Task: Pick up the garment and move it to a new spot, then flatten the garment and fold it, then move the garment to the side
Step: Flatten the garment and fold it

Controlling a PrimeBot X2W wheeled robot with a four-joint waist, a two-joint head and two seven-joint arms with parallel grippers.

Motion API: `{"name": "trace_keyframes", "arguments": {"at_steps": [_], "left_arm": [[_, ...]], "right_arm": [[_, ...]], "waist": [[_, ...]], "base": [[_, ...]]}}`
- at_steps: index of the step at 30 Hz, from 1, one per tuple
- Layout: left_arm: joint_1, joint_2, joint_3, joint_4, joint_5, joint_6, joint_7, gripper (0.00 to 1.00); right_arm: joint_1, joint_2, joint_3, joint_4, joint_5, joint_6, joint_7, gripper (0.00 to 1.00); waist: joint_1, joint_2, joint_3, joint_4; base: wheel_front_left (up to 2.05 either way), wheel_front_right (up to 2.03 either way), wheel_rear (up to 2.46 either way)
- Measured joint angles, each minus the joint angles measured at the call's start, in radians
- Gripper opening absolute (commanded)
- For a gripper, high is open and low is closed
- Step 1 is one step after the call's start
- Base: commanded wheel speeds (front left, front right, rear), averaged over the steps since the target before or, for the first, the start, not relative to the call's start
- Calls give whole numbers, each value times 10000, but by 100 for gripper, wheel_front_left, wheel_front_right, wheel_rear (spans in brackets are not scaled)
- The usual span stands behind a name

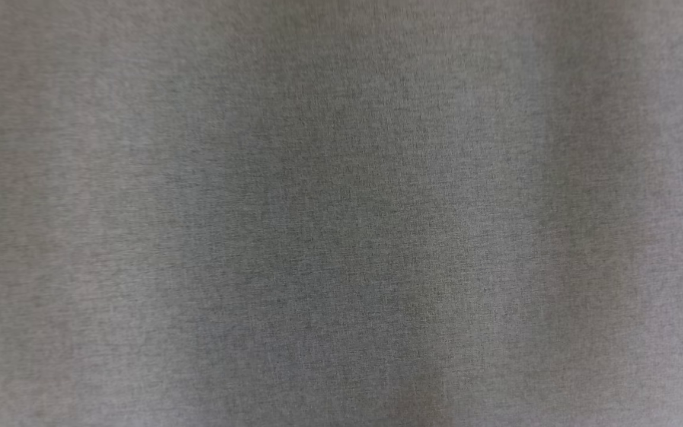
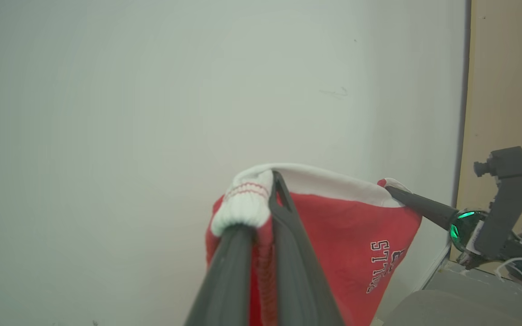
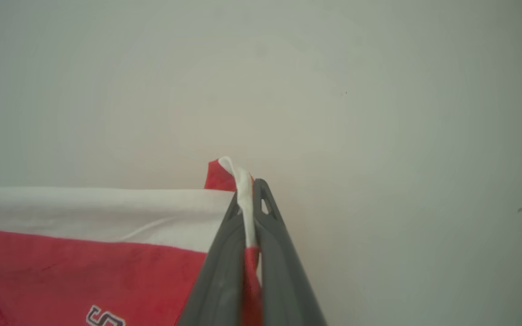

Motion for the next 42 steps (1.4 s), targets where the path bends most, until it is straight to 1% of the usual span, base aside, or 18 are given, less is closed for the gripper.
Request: {"name": "trace_keyframes", "arguments": {"at_steps": [6, 8, 9, 12, 15, 20, 26, 28, 30, 31, 33, 35, 39, 42], "left_arm": [[-965, 79, -700, 533, -424, -2, -360, 0], [-1021, 117, -1020, 600, -566, -4, -454, 0], [-1023, 167, -1241, 690, -859, -4, -614, 0], [-835, 295, -1620, 679, -1221, -4, -851, 0], [-156, 483, -2169, 485, -1515, -4, -1177, 0], [1370, 763, -2679, -42, -2199, -2, -1981, 0], [3509, 1210, -3055, -859, -2243, -4, -2380, 0], [4295, 1338, -2830, -1174, -2238, -2, -2412, 0], [5240, 1398, -2111, -1569, -2127, -2, -2433, 0], [5769, 1450, -1912, -1774, -1981, -2, -2439, 0], [6937, 1444, -1582, -2102, -1576, -2, -2439, 0], [8173, 1317, -1068, -2460, -1461, -2, -2437, 0], [9986, 1260, -855, -3114, -571, 81, -2437, 0], [11331, 1120, -548, -3461, -366, 155, -2437, 0]], "right_arm": [[-886, 84, -184, 648, -249, 0, -190, 0], [-950, 127, -190, 807, -276, 0, -209, 0], [-941, 142, -209, 951, -280, 0, -226, 0], [-716, 205, -146, 1041, -259, 0, -240, 0], [-164, 309, -38, 993, -82, 0, -376, 0], [1129, 395, 334, 688, 234, 0, -525, 0], [3513, 322, 859, -267, 892, 0, -905, 0], [4390, 221, 1035, -706, 1068, 0, -1045, 0], [5292, 113, 1195, -1147, 1241, 0, -1122, 0], [5777, 77, 1244, -1369, 1346, 0, -1200, 0], [6661, -77, 1371, -1829, 1429, 0, -1262, 0], [7520, -272, 1429, -2303, 1486, 0, -1371, 0], [9226, -537, 1457, -3181, 1557, 0, -1367, 0], [10419, -692, 1327, -3843, 1628, 0, -1329, 0]], "waist": [[-2, 0, 513, -209], [-4, -1, 636, -285], [-3, -1, 748, -349], [-3, -1, 880, -417], [-3, 0, 867, -450], [-5, -1, 519, -424], [-6, -3, -219, -357], [-6, -3, -501, -345], [-7, -3, -793, -339], [-7, -4, -943, -336], [-7, -4, -1238, -331], [-7, -3, -1540, -322], [-9, -5, -2121, -285], [-9, -5, -2514, -250]], "base": [[0, 0, 0], [0, 0, 0], [0, 0, 0], [0, 0, 0], [0, 0, 0], [0, 0, 0], [0, 0, 0], [0, 0, 0], [0, 0, 0], [0, 0, 0], [0, 0, 0], [0, 0, 0], [0, 0, 0], [0, 0, 0]]}}
